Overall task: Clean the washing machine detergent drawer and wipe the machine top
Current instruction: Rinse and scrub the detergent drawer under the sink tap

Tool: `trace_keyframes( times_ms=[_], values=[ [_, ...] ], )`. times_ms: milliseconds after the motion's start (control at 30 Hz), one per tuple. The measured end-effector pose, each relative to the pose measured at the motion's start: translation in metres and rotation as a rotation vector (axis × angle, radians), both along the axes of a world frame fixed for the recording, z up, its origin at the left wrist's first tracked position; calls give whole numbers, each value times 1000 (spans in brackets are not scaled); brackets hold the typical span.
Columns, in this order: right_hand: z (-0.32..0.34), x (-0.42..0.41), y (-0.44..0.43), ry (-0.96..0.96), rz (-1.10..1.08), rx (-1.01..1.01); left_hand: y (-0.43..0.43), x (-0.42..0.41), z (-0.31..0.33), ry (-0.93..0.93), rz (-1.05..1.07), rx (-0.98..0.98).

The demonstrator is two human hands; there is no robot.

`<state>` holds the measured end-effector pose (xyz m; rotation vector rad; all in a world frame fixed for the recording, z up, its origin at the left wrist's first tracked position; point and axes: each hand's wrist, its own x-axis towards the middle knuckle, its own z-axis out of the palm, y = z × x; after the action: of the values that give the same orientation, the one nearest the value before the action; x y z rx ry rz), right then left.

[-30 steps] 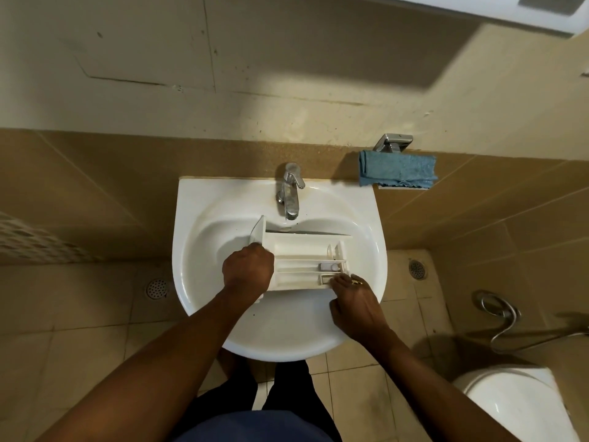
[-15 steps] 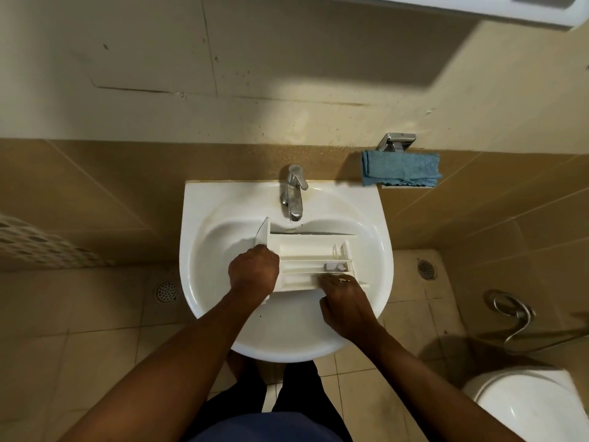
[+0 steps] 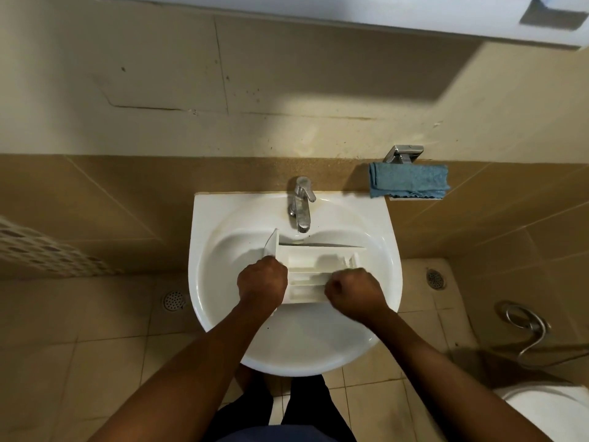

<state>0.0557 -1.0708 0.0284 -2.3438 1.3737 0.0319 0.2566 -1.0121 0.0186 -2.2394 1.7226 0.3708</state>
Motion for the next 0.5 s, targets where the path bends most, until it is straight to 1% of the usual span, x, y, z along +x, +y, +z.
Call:
trace_keyframes(
  times_ms=[33,100,133,167,200,267,300,367,400,433,500],
  values=[
    [6,13,-10,-148,-170,104,0,0,0,1,-20,5],
    [17,46,-27,-619,-624,502,0,0,0,-5,-8,10],
    [20,63,-35,-843,-804,676,-1,-1,1,0,22,14],
    [22,79,-42,-1013,-926,781,-1,-1,3,16,54,20],
    [19,91,-49,-1123,-1016,830,-2,-1,2,24,65,13],
    [9,110,-58,-1268,-1147,896,-1,-2,1,35,66,-1],
    [3,115,-60,-1320,-1176,953,-1,-2,2,49,82,-17],
    [-7,121,-59,-1436,-1161,1111,-1,-1,-4,72,89,-57],
    [-10,123,-58,-1485,-1140,1172,-1,0,-8,62,55,-63],
    [-12,125,-59,-1531,-1131,1212,-2,2,-10,68,51,-79],
    [-13,127,-60,-1613,-1159,1227,1,2,-20,48,21,-141]
  ],
)
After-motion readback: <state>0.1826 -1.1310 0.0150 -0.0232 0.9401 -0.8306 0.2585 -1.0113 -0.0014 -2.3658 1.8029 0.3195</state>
